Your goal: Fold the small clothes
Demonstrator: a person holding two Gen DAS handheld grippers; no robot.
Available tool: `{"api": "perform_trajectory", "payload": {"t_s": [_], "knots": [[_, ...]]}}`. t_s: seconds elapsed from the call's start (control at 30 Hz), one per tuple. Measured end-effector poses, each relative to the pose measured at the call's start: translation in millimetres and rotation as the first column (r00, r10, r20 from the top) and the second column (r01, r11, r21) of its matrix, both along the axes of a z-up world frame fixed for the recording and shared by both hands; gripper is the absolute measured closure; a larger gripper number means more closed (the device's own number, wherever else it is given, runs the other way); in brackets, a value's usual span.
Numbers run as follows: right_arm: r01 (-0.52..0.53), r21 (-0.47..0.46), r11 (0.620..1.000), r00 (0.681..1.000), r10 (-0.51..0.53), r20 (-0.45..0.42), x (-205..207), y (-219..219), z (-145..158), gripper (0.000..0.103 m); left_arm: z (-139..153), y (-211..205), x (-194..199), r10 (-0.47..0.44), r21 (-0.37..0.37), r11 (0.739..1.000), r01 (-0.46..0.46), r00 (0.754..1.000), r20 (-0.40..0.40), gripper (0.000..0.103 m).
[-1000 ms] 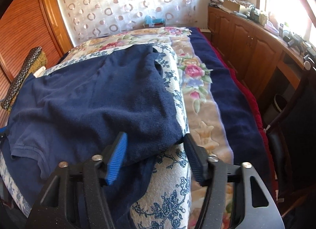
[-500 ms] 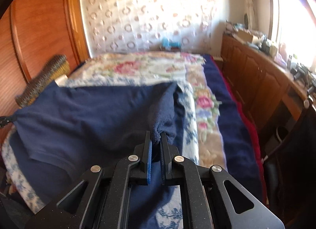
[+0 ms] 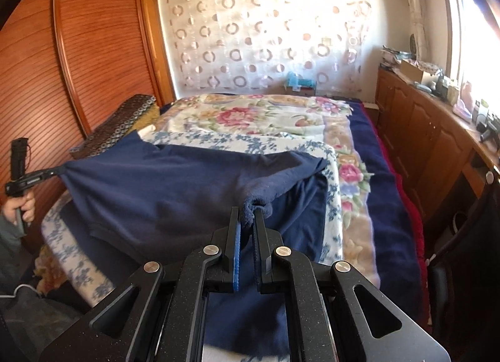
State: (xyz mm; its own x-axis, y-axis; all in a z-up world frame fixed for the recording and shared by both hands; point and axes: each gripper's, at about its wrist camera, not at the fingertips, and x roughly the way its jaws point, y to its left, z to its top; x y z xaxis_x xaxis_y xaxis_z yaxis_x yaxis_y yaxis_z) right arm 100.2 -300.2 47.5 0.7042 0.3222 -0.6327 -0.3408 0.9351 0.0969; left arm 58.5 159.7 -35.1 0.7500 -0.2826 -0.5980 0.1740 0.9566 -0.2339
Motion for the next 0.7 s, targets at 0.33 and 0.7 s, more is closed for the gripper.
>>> {"api": "perform_trajectory", "payload": {"t_s": [0.33,0.7], "knots": [[0.078,-0.036,0.996,0.991,-0.082,-0.109,-10,-14,-59,0.099,-42,-3,2,0.026,0.042,0.999,-0.022,0.993,-0.112,0.095],[0.095,-0.084,0.992,0.994,-0.099,-0.047,-11,4,-59,0.069,-63,-7,-5,0.057,0.103,0.994,-0.039,0.982,-0.179,0.075]]}}
